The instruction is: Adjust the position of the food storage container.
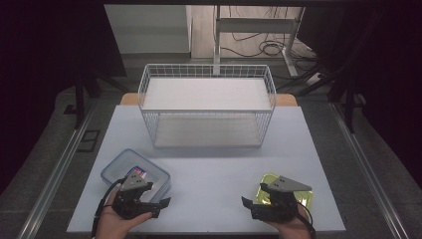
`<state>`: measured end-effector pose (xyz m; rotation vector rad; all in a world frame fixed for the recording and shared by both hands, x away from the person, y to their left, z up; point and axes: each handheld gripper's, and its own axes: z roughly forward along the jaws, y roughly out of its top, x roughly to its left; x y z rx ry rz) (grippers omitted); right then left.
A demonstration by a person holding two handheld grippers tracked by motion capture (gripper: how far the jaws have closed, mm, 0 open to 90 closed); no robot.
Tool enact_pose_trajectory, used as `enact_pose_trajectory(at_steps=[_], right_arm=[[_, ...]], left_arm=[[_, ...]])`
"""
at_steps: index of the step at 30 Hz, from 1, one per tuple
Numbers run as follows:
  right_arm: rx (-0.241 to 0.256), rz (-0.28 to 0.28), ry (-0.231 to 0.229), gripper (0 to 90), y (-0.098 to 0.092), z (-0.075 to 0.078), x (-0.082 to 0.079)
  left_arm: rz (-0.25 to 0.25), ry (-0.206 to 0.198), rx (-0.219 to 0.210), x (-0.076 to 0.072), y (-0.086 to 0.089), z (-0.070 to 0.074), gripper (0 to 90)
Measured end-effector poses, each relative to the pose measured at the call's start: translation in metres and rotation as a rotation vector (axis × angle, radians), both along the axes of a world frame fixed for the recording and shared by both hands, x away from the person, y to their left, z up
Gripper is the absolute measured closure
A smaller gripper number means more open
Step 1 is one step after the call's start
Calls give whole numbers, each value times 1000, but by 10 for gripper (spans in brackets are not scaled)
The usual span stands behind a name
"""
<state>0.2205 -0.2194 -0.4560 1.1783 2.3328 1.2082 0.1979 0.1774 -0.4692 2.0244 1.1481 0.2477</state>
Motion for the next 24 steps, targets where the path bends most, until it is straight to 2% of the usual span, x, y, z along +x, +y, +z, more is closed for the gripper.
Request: enact_pose_trajectory(at_steps=[11,24], right_arm=[[-15,14,11,207,3,-3,0],[-27,0,15,232,-2,-5,3]], left_arm=[[2,4,1,1,2,-1,195],[12,4,-7,2,7,-1,208]])
